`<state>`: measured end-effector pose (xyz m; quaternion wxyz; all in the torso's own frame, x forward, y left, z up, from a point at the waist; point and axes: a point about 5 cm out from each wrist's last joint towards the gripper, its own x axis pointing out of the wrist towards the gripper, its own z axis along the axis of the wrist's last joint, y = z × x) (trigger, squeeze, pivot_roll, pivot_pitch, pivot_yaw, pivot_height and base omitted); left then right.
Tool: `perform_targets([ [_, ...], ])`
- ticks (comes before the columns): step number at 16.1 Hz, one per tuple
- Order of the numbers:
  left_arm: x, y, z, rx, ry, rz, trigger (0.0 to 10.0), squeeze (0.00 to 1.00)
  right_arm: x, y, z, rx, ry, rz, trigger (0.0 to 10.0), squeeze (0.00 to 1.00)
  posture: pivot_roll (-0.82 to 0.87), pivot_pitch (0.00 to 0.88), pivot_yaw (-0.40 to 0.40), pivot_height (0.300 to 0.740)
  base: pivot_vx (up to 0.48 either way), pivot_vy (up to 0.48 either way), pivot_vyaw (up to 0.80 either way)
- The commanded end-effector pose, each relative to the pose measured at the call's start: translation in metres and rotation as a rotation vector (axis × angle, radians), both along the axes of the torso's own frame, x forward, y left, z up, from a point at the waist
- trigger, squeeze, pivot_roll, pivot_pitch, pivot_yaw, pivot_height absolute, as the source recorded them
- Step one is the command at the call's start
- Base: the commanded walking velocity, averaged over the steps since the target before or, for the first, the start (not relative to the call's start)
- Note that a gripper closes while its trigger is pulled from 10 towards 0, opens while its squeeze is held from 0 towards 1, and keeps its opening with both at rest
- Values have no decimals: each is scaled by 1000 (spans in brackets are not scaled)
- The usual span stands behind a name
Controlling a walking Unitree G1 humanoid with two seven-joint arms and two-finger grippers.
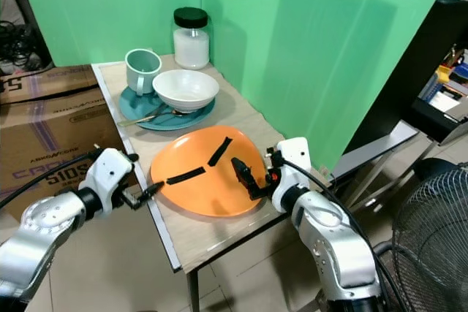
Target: Setting the table
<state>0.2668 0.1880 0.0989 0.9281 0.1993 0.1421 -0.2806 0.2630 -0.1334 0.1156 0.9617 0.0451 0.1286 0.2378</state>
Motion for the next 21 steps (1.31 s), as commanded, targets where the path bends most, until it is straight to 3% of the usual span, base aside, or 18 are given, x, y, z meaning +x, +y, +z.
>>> perform_targets([
  [1,5,-2,3,2,-34,-12,10000,0,4,-1,5,-4,-31,0,10000,1000,153,0,-56,740,0,0,0],
  [4,10,-5,2,-51,-49,-69,10000,0,5,-1,7,-6,-41,-2,10000,1000,144,0,-52,740,0,0,0],
  [5,10,-14,12,-137,-72,-140,10000,0,5,-4,8,-8,-52,-11,10000,1000,143,0,-51,740,0,0,0],
  [6,11,-15,14,-154,-76,-149,10000,0,5,-5,8,-9,-53,-13,10000,1000,143,0,-51,740,0,0,0],
  [9,16,-12,2,-99,-50,-129,10000,0,6,-5,8,-16,-55,-17,10000,1000,142,0,-53,740,0,0,0],
  [10,14,-9,-7,-91,3,-131,10000,0,7,-5,8,-31,-56,-20,10000,1000,142,0,-54,740,0,0,0],
  [11,11,-5,-17,-86,54,-129,10000,0,9,-6,8,-41,-59,-24,10000,851,142,0,-54,740,0,0,0],
  [12,9,-2,-22,-85,72,-125,10000,0,10,-6,8,-43,-61,-26,10000,227,141,0,-55,740,0,0,0],
  [13,9,0,-26,-87,86,-116,10000,0,11,-7,8,-44,-61,-29,10000,0,141,0,-55,740,0,0,0],
  [21,4,8,-38,-63,119,-115,10000,0,21,-12,11,-54,-60,-45,10000,0,146,0,-58,740,0,0,0],
])
